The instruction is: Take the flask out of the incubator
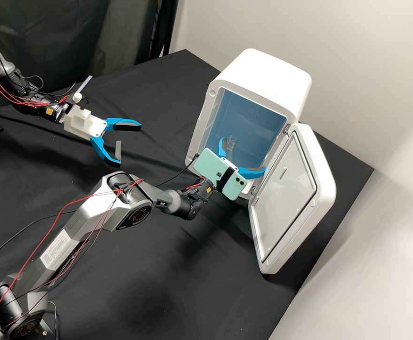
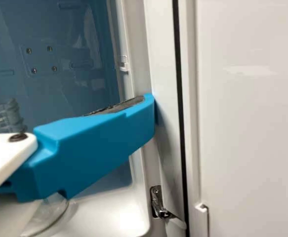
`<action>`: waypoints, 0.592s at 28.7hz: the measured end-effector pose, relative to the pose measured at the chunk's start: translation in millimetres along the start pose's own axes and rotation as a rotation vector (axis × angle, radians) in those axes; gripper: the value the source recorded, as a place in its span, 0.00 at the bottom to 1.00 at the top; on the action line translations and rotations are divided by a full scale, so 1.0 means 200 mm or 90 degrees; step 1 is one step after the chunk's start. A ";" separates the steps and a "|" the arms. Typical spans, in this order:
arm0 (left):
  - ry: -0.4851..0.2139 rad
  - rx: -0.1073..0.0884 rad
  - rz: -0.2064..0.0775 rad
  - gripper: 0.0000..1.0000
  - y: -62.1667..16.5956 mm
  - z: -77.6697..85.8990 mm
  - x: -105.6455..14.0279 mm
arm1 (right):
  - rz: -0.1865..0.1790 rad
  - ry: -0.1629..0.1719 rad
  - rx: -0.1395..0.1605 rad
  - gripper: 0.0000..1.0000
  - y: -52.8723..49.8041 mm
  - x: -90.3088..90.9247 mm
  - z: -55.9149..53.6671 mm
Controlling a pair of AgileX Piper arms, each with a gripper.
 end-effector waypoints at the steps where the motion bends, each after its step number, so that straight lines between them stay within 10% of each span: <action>1: -0.001 0.000 0.000 1.00 0.000 0.00 0.00 | 0.002 -0.001 0.003 1.00 0.00 0.00 0.00; 7: -0.001 0.000 -0.001 1.00 -0.001 0.00 0.00 | -0.029 -0.032 0.003 1.00 -0.03 -0.04 -0.08; 12: -0.001 0.000 -0.001 1.00 -0.001 0.00 0.00 | -0.092 -0.032 -0.060 1.00 -0.11 -0.16 -0.19; 17: -0.001 0.000 -0.002 1.00 -0.001 0.00 0.00 | -0.084 -0.024 -0.086 1.00 -0.06 -0.31 -0.28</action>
